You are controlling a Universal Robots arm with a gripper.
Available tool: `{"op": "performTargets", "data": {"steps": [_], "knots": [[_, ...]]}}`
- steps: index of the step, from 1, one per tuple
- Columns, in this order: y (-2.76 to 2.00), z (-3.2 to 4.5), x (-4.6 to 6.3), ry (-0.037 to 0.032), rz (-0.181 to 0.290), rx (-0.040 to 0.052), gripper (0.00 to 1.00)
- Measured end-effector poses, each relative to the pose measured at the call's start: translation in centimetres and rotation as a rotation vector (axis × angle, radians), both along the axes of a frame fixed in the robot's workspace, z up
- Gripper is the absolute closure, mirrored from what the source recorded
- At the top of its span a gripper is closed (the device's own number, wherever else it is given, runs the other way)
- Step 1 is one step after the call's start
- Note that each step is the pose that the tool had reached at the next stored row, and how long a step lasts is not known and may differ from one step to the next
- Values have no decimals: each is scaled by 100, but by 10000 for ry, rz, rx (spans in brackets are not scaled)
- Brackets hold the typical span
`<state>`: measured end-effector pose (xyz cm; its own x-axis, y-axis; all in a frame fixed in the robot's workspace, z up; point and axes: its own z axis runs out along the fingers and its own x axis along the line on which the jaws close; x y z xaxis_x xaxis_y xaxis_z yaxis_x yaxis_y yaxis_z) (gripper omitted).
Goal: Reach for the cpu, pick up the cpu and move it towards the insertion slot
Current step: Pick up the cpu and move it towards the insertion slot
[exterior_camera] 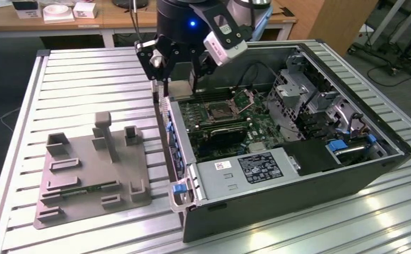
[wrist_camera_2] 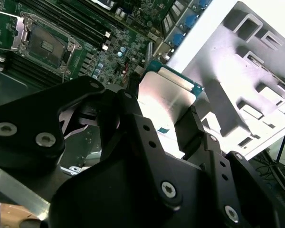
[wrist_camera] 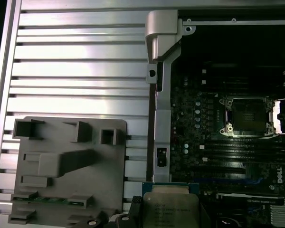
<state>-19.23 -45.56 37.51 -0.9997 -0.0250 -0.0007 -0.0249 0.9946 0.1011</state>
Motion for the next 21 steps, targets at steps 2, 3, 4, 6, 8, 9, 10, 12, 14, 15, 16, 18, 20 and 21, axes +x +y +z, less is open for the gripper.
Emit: {"op": "performTargets", "data": {"steps": [2,3,4,6,8,9,10,12,14,15,16,18,20,21], "knots": [[0,-2,19,-1,0,5,45],[0,-2,29,0,1,7,45],[0,-3,37,0,1,9,45],[0,-4,55,0,0,14,45],[0,-5,73,0,0,19,45],[0,-6,82,0,1,22,45],[0,-7,92,-1,1,24,45],[0,-7,111,0,0,30,45],[0,-8,134,0,0,36,45],[0,-9,144,0,-1,40,45],[0,-9,154,0,0,43,45],[0,-10,170,-1,0,50,45],[0,-11,188,0,0,55,45],[0,-12,197,0,0,59,45]]}}
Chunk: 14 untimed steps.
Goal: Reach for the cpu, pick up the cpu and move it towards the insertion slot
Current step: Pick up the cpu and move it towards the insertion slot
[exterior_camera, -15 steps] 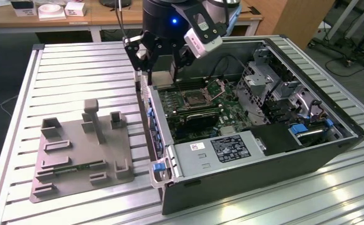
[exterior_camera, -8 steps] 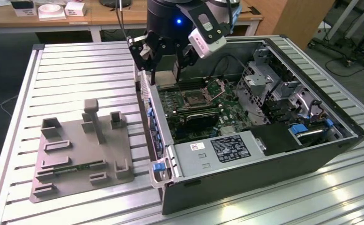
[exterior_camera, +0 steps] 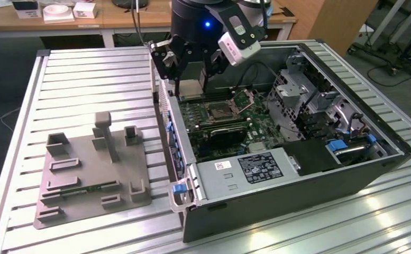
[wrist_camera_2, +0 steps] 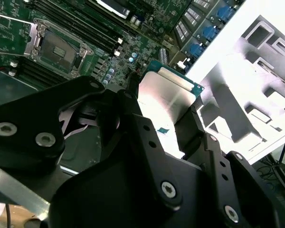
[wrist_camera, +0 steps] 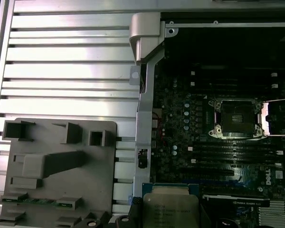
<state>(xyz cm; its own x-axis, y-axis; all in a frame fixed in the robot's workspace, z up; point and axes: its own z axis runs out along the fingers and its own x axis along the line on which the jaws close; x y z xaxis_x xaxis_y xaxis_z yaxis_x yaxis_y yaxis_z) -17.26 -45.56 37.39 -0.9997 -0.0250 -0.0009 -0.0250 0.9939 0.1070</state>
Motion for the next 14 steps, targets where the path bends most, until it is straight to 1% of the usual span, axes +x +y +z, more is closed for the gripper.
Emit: {"op": "performTargets", "data": {"steps": [14], "knots": [[0,-9,57,0,1,13,45]]}}
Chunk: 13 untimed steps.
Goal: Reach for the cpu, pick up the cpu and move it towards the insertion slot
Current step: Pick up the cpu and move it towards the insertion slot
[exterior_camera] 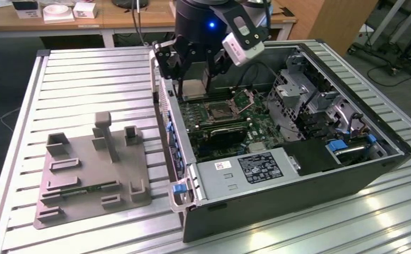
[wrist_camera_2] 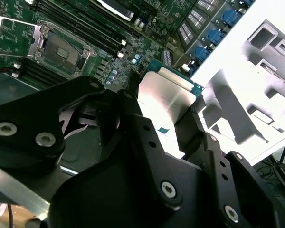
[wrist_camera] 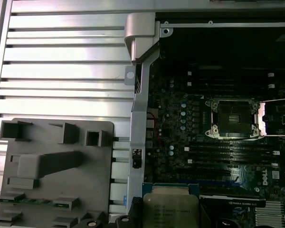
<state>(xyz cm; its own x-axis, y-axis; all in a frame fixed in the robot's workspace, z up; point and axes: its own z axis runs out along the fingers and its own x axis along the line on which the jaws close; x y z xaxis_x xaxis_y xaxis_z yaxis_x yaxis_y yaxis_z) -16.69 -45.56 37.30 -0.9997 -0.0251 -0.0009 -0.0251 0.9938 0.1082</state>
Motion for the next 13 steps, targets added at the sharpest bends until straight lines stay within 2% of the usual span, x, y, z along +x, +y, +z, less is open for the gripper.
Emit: {"op": "performTargets", "data": {"steps": [8,13], "knots": [[0,-5,34,0,-1,7,45],[0,-8,125,0,-2,18,45]]}}
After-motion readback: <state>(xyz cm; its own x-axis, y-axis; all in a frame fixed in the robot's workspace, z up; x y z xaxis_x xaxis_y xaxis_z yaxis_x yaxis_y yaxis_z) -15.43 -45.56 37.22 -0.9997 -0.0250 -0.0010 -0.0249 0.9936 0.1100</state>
